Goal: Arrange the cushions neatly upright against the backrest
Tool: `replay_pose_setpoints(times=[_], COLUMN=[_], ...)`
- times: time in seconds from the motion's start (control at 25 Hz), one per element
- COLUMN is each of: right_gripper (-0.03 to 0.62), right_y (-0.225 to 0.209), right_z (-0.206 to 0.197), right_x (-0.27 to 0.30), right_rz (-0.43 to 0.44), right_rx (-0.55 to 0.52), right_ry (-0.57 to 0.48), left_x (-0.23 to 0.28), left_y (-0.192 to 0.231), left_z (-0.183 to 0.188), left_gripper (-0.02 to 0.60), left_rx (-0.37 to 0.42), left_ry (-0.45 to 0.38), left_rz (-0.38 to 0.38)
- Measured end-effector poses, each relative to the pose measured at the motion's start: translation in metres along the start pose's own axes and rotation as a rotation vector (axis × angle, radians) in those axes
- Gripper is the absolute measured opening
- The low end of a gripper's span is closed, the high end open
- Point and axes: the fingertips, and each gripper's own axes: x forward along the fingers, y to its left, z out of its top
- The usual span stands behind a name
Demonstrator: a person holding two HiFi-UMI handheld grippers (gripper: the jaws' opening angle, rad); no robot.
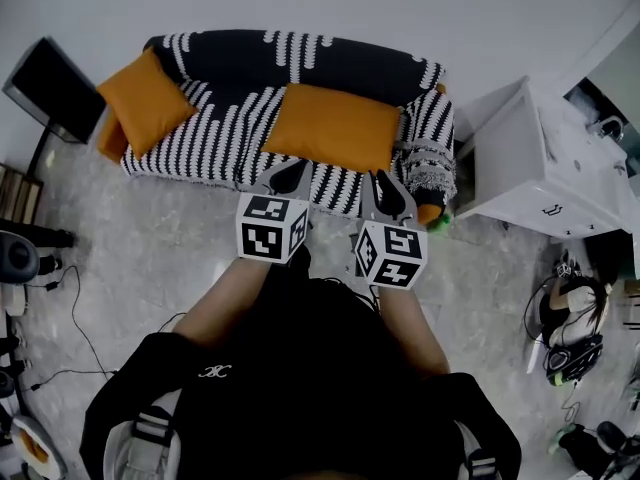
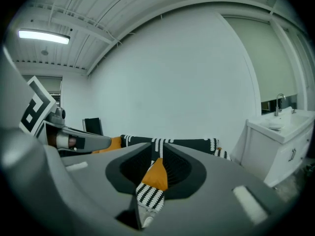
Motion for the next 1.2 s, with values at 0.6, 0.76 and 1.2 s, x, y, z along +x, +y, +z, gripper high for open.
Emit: replay_pose_setpoints(times=[0.6, 0.76, 1.2], right_gripper=[0.094, 0.098, 0.123], right_y=[-0.031, -0.037, -0.07], right_z=[0.053, 0.058, 0.048], right_x=[0.171, 0.213, 0.281], right_rz=[-0.082, -0.114, -0.239], right_rx=[-0.031, -0.025, 0.014], right_ry=[0.058, 0.079, 0.179], left_x=[0.141, 0.178, 0.247], left_y=[0.103, 0.13, 0.18], left_z=[0.077, 0.088, 0.096], left_gripper=[0.006, 0.006, 0.006], left_rx=[-0.027, -0.02, -0.018], left_ry=[0.044, 0.08, 0.124], left_rz=[-0.092, -0.124, -0.208])
